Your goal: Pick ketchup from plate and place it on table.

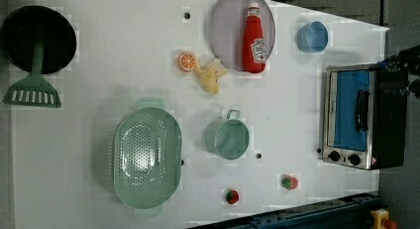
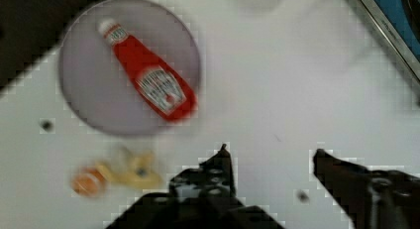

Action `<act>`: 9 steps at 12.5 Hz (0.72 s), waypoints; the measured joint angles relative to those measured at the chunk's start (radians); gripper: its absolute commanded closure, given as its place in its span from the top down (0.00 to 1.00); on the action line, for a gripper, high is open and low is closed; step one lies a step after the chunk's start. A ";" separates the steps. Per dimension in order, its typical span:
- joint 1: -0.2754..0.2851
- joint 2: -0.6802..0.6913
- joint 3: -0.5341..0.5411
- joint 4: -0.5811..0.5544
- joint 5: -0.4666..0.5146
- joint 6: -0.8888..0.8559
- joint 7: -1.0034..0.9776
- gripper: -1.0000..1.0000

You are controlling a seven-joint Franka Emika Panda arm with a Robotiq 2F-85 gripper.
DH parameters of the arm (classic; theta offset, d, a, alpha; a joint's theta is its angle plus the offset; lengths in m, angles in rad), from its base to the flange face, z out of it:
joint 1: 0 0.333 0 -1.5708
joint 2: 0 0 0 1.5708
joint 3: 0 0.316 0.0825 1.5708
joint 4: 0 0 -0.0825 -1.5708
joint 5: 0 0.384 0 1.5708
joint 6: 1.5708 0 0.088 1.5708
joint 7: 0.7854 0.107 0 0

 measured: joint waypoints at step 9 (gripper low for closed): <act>-0.083 -0.051 0.059 -0.015 0.040 -0.029 0.005 1.00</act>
